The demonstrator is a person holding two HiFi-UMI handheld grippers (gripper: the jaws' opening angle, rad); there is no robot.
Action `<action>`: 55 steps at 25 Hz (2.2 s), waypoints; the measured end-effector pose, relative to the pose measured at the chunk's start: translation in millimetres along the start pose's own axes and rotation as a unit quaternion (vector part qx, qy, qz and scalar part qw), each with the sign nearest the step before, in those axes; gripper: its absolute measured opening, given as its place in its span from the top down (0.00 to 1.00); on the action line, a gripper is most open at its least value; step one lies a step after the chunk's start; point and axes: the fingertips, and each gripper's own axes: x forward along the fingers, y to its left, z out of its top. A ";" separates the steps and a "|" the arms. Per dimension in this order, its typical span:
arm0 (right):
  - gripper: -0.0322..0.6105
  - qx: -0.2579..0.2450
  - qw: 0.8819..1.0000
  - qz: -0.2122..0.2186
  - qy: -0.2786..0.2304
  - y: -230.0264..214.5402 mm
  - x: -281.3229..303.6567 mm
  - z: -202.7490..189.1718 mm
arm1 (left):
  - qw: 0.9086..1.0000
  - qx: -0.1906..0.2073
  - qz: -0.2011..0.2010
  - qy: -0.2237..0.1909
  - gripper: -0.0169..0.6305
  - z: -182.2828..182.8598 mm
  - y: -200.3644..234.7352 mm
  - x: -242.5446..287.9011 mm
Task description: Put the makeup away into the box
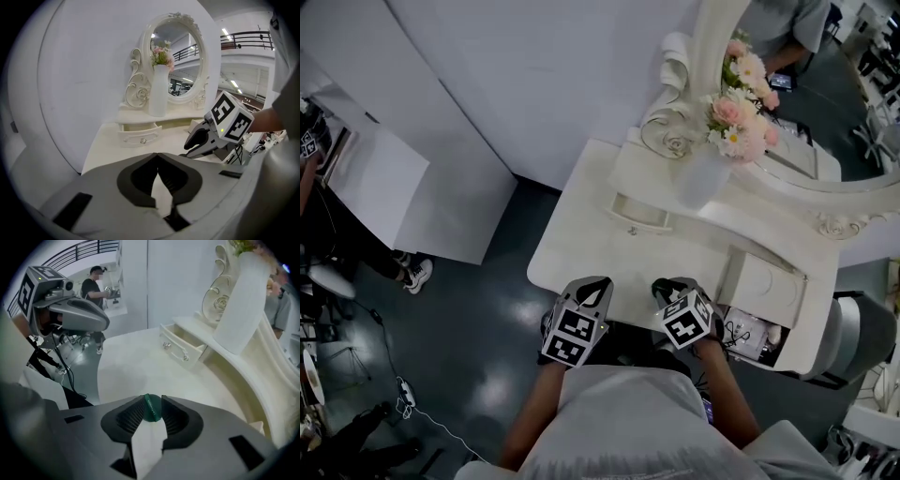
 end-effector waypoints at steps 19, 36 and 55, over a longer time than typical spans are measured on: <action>0.72 -0.051 0.990 0.075 0.106 15.9 40.9 -7.3 | 0.999 -0.027 0.028 0.016 0.98 -11.1 25.8 4.6; 0.87 -0.071 0.991 0.043 0.107 4.5 41.0 -7.6 | 0.999 -0.016 0.021 0.018 0.98 0.4 30.8 13.6; 0.89 0.020 0.999 -0.020 0.027 -32.3 1.2 20.4 | 1.000 0.016 -0.012 -0.001 0.98 16.4 26.8 5.7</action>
